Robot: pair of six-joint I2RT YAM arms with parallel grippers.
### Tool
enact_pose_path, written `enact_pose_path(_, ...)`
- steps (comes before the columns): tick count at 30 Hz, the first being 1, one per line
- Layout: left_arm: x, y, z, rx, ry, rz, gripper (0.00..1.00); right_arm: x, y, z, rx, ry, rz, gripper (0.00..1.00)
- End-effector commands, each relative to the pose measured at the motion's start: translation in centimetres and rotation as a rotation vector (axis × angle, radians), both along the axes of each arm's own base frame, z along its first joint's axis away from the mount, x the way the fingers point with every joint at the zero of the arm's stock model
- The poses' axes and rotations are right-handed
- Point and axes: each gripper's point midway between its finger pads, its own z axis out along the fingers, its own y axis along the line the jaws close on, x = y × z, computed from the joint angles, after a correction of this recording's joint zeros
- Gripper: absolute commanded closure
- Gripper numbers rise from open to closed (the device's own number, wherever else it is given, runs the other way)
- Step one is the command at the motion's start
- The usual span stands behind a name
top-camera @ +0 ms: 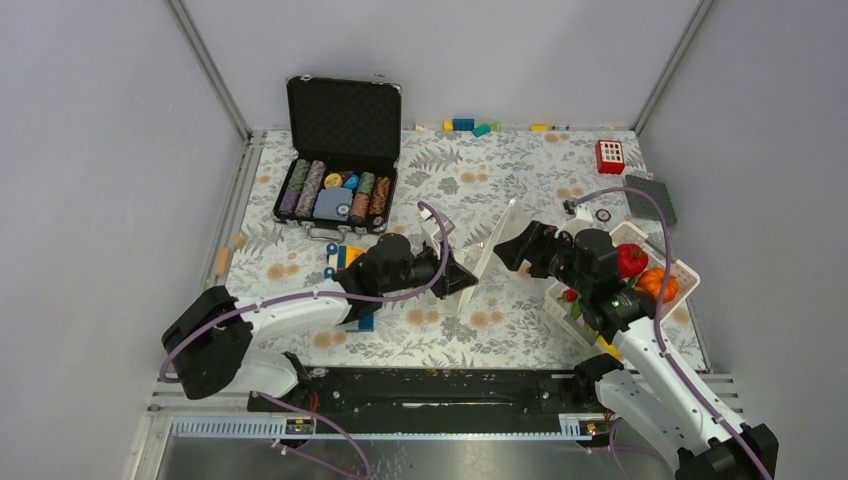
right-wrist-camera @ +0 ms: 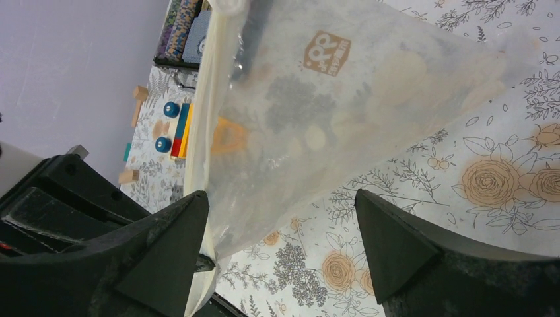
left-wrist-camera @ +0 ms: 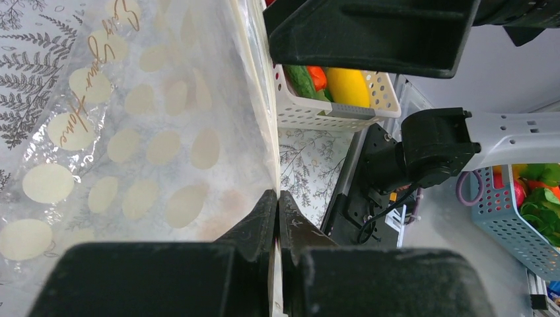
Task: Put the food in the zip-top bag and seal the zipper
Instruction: Open the zipper of the food storage bag at the center of the board.
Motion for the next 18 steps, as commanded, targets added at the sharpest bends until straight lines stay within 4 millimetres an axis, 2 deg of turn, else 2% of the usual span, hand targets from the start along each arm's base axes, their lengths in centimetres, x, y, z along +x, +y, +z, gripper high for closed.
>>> enact_pose_path(1,-0.1,-0.9,1.9,-0.065,-0.036,-0.034,1.00,0.9,0.0,2.9,0.037,-0.083,-0.036,0.11)
enact_pose_path(5,-0.1,-1.0,1.8,-0.064,-0.033,-0.036,1.00,0.8,-0.4,3.2,0.039,-0.092,-0.058,0.11)
enact_pose_path(10,-0.1,-1.1,1.8,-0.065,-0.036,-0.035,1.00,1.4,-1.0,2.0,0.011,-0.041,-0.106,0.12)
enact_pose_path(13,-0.1,-1.3,1.4,-0.037,-0.054,-0.026,1.00,1.6,-0.8,1.4,0.009,-0.014,-0.109,0.12)
enact_pose_path(18,-0.3,-1.9,0.4,0.024,-0.075,-0.015,1.00,1.6,-0.6,1.6,0.023,-0.011,-0.106,0.12)
